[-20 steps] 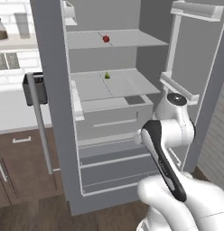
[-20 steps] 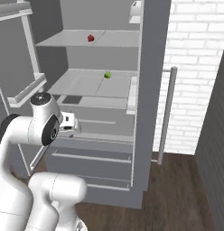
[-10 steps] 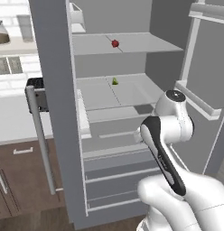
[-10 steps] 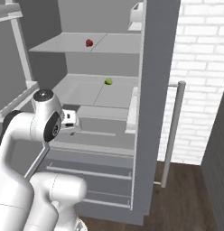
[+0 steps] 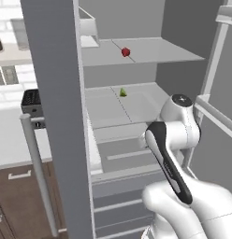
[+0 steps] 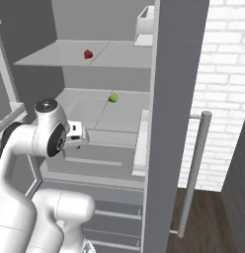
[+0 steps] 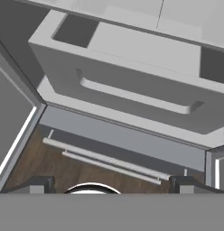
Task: Take the strawberry from the fridge and place it on top of the pancake, located on the dining counter.
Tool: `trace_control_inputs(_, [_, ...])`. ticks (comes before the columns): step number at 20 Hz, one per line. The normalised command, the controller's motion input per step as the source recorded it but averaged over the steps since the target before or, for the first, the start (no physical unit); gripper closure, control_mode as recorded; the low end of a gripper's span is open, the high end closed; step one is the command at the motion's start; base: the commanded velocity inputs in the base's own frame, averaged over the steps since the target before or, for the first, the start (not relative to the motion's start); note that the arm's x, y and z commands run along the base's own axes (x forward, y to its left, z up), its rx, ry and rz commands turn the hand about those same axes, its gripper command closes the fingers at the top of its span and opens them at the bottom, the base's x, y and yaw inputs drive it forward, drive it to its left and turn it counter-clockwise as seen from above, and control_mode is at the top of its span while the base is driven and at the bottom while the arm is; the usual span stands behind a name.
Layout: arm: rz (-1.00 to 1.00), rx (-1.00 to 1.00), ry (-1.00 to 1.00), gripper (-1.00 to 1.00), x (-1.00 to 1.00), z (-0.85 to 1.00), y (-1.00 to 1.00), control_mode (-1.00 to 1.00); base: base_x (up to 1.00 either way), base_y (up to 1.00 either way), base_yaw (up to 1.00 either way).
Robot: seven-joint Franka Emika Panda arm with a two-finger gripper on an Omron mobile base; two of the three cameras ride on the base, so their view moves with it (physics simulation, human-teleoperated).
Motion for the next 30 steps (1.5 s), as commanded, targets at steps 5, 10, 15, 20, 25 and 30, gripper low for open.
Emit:
trace_control_inputs(5, [0.0, 0.0, 0.0, -1.0, 0.0, 0.0, 0.0, 1.0, 0.6, 0.23, -0.02])
trace_control_inputs(10, [0.0, 0.0, 0.0, -1.0, 0.0, 0.0, 0.0, 1.0, 0.55, 0.19, -0.03])
trace_control_inputs(15, [0.0, 0.0, 0.0, -1.0, 0.0, 0.0, 0.0, 1.0, 0.51, 0.15, -0.03])
trace_control_inputs(20, [-0.01, 0.0, -0.01, -1.0, 0.0, 0.14, 0.04, -1.0, 0.09, 0.01, -0.02])
trace_control_inputs(25, [-0.04, -0.05, -0.24, -1.0, 0.0, 0.81, 0.15, -1.0, 0.0, 0.0, 0.0])
trace_control_inputs(30, [-0.07, -0.14, -0.27, -1.0, 0.01, 1.0, 0.24, -1.0, 0.0, 0.0, 0.0])
